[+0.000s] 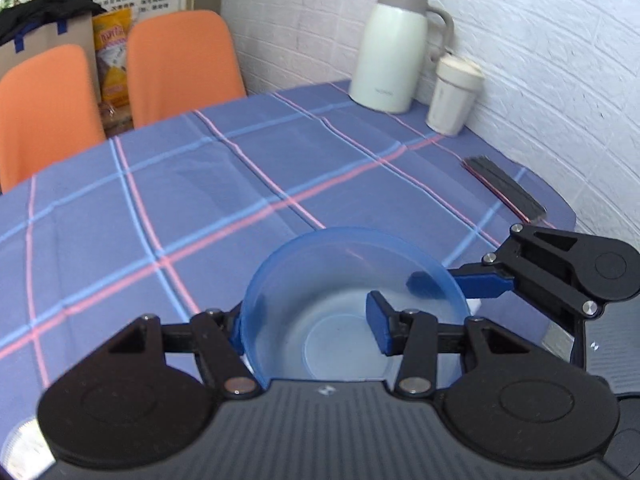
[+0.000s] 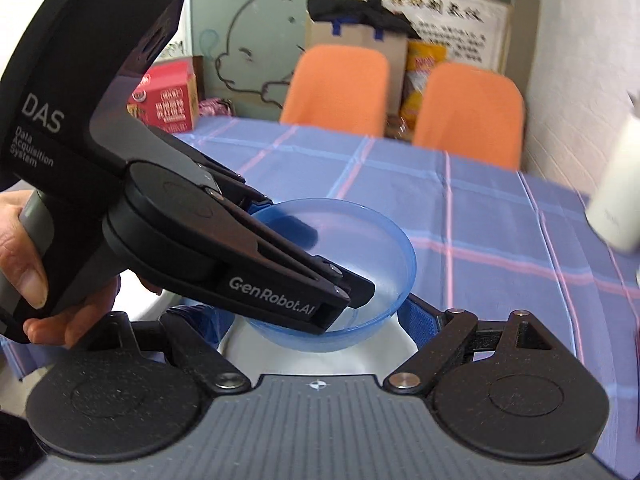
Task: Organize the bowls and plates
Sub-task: 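Carry the blue plastic bowl into the white bowl and open the left tool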
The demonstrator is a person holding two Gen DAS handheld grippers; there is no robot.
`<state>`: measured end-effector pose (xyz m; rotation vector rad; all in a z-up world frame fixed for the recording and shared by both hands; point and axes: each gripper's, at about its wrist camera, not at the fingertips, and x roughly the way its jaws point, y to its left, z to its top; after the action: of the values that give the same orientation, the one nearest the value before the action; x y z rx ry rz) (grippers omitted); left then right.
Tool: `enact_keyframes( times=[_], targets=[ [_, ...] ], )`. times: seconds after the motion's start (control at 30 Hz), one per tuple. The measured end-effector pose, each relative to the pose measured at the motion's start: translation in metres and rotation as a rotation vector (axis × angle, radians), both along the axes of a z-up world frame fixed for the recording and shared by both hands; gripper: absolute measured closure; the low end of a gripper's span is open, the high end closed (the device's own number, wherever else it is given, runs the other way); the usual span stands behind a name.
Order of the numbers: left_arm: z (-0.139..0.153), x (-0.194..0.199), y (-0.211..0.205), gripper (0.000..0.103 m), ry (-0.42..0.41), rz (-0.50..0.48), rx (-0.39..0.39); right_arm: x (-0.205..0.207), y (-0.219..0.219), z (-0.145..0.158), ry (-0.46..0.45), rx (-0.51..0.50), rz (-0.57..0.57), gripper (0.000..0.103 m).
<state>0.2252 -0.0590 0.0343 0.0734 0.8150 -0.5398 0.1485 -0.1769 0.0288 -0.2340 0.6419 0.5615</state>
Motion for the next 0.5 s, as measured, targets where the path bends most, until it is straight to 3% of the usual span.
enact_keyframes(
  times=[0.17,0.33,0.43,0.5],
  targets=[
    [-0.010,-0.011,-0.015,0.051,0.000,-0.001,0.032,-0.005,-0.014,-0.014,-0.006,0.005,-0.011,0.028],
    [-0.012,-0.018,-0.014,0.012,-0.028,0.013,0.064,-0.013,-0.023,-0.016,-0.033,-0.003,-0.002,0.027],
    [-0.010,-0.026,-0.012,0.010,-0.071,0.033,0.103,-0.022,-0.031,-0.015,-0.037,0.001,-0.011,0.027],
    [-0.005,-0.033,-0.006,0.009,-0.080,0.039,0.084,-0.035,-0.041,-0.014,-0.032,0.030,-0.024,0.027]
  ],
)
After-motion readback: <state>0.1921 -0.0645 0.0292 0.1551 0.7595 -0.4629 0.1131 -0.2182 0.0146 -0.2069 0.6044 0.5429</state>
